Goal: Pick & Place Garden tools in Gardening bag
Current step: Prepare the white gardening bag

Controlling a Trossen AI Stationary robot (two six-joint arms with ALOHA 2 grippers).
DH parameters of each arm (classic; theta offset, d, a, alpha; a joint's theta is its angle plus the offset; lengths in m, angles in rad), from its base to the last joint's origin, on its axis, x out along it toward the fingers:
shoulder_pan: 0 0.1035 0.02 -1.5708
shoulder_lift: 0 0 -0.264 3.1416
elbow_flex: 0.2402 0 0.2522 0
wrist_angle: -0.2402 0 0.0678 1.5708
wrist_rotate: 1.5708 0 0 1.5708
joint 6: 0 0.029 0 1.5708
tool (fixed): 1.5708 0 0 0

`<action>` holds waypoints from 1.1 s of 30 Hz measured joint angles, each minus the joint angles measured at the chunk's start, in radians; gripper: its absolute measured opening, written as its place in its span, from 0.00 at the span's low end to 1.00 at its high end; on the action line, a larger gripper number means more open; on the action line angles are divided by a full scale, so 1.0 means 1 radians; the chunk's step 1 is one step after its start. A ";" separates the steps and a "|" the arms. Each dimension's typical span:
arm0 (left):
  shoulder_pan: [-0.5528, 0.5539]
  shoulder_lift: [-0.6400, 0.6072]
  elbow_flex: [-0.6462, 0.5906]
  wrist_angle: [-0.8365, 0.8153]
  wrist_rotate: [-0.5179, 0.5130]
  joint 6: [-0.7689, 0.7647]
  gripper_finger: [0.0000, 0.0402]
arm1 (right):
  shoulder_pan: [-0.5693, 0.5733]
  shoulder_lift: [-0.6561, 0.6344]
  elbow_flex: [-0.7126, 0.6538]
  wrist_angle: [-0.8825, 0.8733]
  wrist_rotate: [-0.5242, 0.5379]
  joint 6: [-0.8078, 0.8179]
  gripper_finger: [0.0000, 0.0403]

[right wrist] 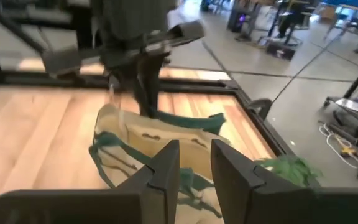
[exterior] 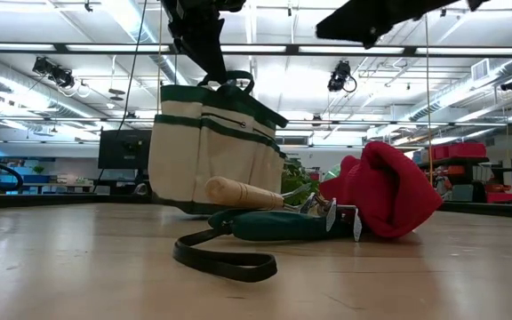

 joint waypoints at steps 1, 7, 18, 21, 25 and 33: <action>0.000 0.000 0.000 0.000 0.000 0.001 0.04 | -0.002 0.022 0.016 -0.007 -0.014 -0.024 0.23; 0.000 0.000 0.000 0.000 0.003 0.001 0.03 | -0.006 0.148 0.102 -0.082 -0.032 -0.206 0.23; 0.000 0.000 0.000 -0.005 0.003 0.001 0.03 | -0.006 0.349 0.231 -0.153 0.086 -0.372 0.23; 0.000 0.000 0.000 -0.005 0.003 0.001 0.04 | -0.006 0.381 0.250 -0.160 0.085 -0.387 0.23; -0.001 0.000 0.000 -0.007 0.003 0.000 0.10 | -0.006 0.402 0.266 -0.159 0.083 -0.424 0.23; -0.001 0.000 0.000 -0.006 0.003 0.000 0.08 | -0.006 0.414 0.281 -0.164 0.083 -0.477 0.23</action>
